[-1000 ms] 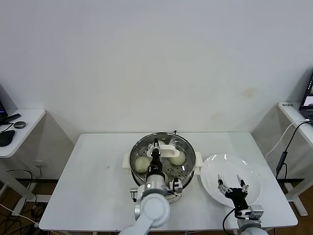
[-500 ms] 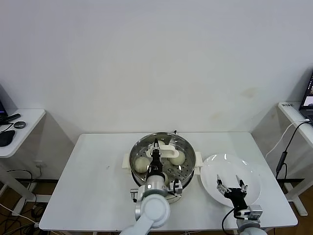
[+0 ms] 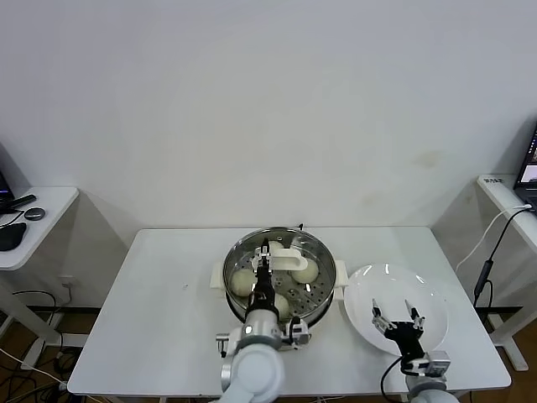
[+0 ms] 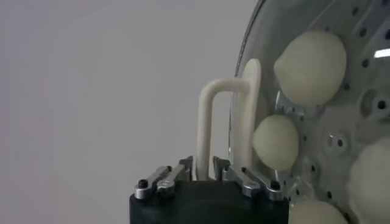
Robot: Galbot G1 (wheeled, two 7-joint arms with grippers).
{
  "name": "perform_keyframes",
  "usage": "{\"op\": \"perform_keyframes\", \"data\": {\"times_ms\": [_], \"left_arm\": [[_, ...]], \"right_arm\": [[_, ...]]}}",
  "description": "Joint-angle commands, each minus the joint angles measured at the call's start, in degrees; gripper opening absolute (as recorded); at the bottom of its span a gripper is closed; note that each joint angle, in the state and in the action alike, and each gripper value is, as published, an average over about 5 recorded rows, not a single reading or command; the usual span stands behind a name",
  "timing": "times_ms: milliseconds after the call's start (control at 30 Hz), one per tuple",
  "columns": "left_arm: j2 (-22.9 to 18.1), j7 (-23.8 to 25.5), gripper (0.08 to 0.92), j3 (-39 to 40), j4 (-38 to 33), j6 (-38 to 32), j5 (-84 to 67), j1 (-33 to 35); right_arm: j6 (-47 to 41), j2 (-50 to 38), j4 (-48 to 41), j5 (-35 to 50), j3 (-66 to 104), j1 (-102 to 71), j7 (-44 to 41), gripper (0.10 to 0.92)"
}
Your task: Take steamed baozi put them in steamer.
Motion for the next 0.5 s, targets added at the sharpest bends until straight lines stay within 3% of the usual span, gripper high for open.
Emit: {"op": "perform_keyframes", "data": {"times_ms": [33, 267, 400, 500], "left_arm": [[3.4, 3.0, 0.515, 0.9, -14.8, -0.4, -2.2, 6.8], [5.6, -1.4, 0.723, 0.0, -26.9, -0.9, -7.2, 13.9], [7.0, -9.1, 0.806, -9.1, -32.8, -8.7, -20.1, 21.3], [7.6, -10.5, 0.820, -18.4, -35.3, -13.1, -35.5, 25.6]], "right_arm": [[-0.4, 0.3, 0.3, -0.3, -0.4, 0.1, 0.7, 0.823], [-2.4, -0.2, 2.5, -0.3, -0.6, -1.4, 1.2, 0.823], [-1.5, -1.9, 4.9, 1.0, 0.1, -4.9, -0.1, 0.823], [-0.8, -3.1, 7.4, 0.2, 1.1, -8.4, -2.4, 0.823]]}}
